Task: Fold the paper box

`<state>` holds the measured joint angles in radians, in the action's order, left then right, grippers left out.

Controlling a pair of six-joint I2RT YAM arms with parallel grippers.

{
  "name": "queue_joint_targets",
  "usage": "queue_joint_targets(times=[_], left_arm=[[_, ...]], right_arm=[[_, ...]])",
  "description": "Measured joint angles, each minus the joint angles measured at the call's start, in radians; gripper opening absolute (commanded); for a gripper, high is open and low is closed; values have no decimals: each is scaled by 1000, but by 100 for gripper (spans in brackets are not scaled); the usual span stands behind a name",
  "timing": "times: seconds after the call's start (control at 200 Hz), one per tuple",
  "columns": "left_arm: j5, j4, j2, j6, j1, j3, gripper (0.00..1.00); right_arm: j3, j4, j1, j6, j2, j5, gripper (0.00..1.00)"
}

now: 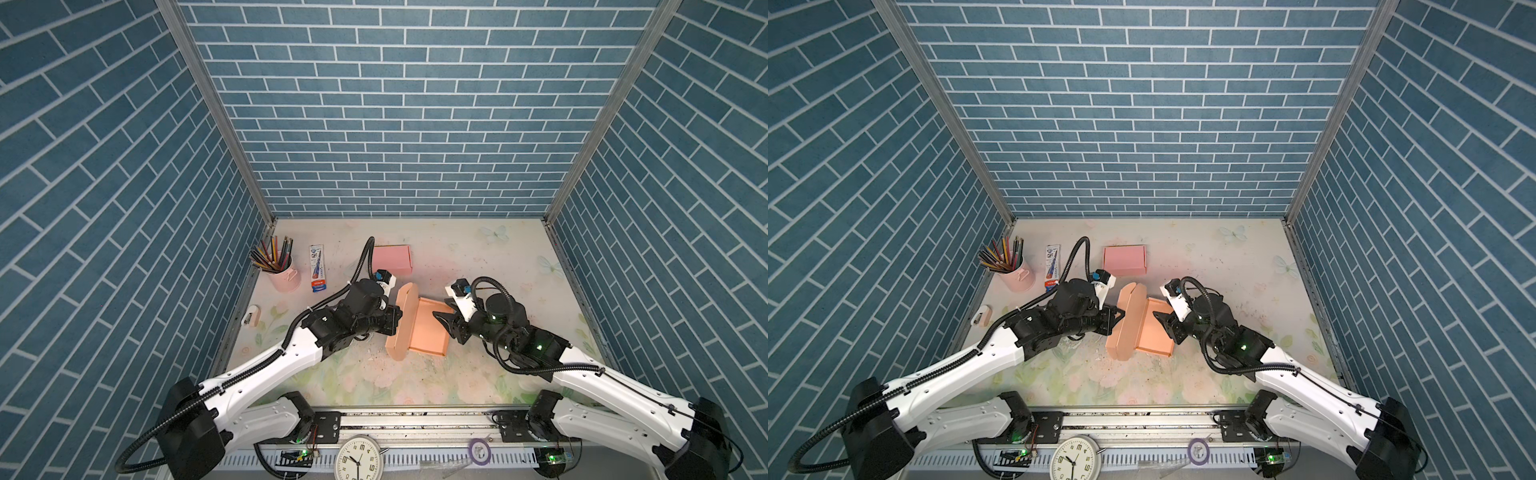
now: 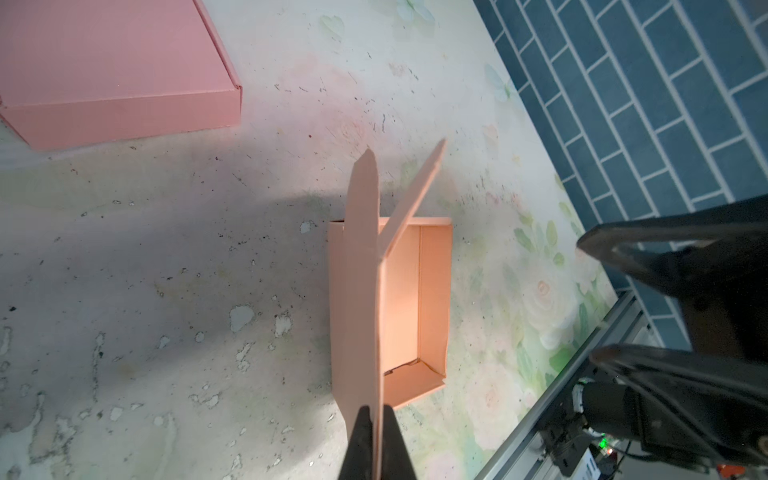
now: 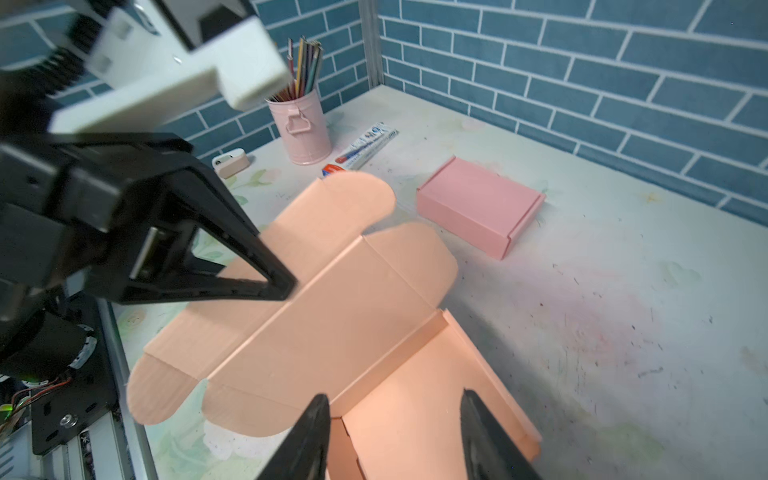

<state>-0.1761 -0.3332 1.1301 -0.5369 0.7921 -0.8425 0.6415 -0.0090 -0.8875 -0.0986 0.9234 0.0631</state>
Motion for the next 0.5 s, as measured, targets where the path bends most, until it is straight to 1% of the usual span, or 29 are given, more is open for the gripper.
queue_joint_targets(times=[0.09, 0.32, 0.5], left_arm=[[-19, -39, 27, 52, -1, -35, 1], [-58, -135, 90, 200, -3, -129, 1], [-88, -185, 127, 301, -3, -198, 2]], right_arm=[[0, 31, 21, 37, 0, 49, 51], [-13, 106, 130, 126, 7, 190, 50], [-48, 171, 216, 174, 45, 289, 54]])
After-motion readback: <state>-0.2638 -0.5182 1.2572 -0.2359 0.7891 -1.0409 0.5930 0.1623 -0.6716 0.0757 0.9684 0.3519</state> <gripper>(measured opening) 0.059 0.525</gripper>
